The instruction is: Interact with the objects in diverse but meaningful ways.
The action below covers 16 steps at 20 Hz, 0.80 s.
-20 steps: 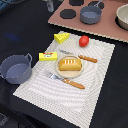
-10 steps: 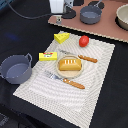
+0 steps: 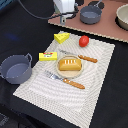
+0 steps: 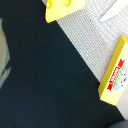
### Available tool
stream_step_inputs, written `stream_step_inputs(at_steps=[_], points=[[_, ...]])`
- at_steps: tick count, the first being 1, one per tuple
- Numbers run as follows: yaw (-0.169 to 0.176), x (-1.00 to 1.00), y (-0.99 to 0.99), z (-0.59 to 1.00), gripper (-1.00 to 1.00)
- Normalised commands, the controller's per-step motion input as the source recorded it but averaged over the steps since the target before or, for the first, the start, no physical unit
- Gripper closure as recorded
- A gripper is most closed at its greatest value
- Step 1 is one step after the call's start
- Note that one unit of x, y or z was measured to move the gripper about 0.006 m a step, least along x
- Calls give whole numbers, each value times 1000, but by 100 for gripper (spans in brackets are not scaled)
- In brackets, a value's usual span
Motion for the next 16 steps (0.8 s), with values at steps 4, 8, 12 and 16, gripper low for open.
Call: stream_step_inputs(at_steps=[4, 8, 12, 16], points=[[32, 101, 18, -289, -100], [29, 77, 1, -341, -100], [18, 201, 59, -312, -100], [23, 170, 77, -333, -100]])
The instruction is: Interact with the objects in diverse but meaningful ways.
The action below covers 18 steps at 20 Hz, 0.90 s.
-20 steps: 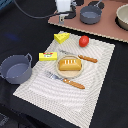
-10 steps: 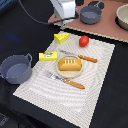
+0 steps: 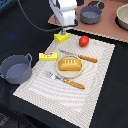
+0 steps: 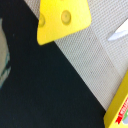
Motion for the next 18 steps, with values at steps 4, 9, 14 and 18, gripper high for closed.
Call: stream_step_inputs(at_steps=[4, 9, 14, 18], points=[[28, 98, 129, -266, -100], [25, 16, 97, -267, -100], [27, 0, 122, -296, -100], [32, 9, 173, -287, -100]])
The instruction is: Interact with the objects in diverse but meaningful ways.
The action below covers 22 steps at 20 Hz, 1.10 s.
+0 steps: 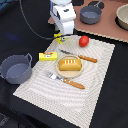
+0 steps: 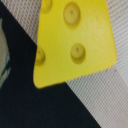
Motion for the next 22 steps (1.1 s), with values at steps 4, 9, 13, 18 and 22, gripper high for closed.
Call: stream_step_inputs(at_steps=[4, 9, 13, 18, 22], points=[[30, 52, 168, -241, -100], [38, 51, 140, -174, 100], [57, 28, 38, -66, 100], [74, 52, 3, 37, 100], [100, 13, 157, 779, 100]])
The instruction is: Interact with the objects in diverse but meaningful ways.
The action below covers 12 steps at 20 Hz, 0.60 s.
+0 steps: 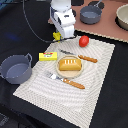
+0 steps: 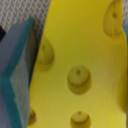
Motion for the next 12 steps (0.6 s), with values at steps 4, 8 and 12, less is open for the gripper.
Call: stream_step_inputs(at_steps=[4, 8, 12], points=[[101, 0, 196, 1000, 100], [94, 91, 35, 1000, 100], [60, 373, 113, 996, 100]])
